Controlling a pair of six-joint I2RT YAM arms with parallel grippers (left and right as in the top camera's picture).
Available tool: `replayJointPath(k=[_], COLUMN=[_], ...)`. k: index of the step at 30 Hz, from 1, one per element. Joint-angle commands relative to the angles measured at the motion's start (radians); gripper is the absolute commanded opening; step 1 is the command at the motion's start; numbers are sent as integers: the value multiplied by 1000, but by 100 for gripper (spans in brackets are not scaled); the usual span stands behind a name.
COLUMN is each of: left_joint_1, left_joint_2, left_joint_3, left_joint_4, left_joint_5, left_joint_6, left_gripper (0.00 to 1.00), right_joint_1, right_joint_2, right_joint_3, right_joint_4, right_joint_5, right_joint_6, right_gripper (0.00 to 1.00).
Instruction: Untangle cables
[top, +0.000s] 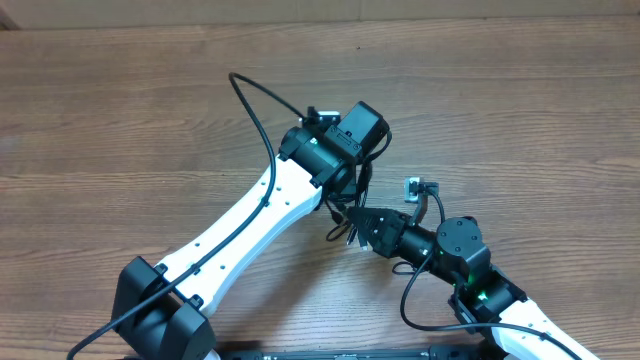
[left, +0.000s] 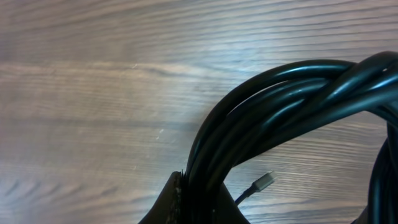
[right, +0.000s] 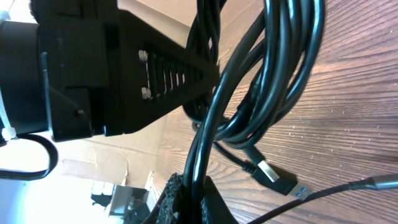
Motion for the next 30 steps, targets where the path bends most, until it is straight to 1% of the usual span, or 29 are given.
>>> replayJointPath(k=[1, 5, 10, 15, 17, 22, 27, 30], left_joint_1=[0, -1, -1, -1, -1, -2, -2, -2], left_joint_2=[-9, -9, -9, -9, -9, -9, -9, -9], left_joint_3=[13, 13, 12, 12, 12, 12, 12, 12], left_joint_4=[58, 95, 80, 66, 63, 69, 84, 84], left_joint_5=[122, 248, 254, 250, 251, 262, 404, 449], left_joint_6=[205, 372, 483, 528, 538, 544, 641, 668], left_gripper=[4, 4, 4, 4, 4, 4, 4, 4], right_joint_1=[-20, -30, -42, -88, -121, -176, -181, -181], right_joint_2=[-3, -3, -3, -3, -3, -3, -3, -3], right_joint_3=[24, 24, 24, 24, 24, 24, 24, 24], right_joint_4=[22, 22, 22, 22, 20, 18, 18, 17], right_joint_5=[-8, -12, -16, -27, -35, -42, -36, -8], right_joint_6=[21, 21, 40, 40, 69, 92, 92, 111], right_gripper=[4, 4, 4, 4, 4, 4, 4, 4])
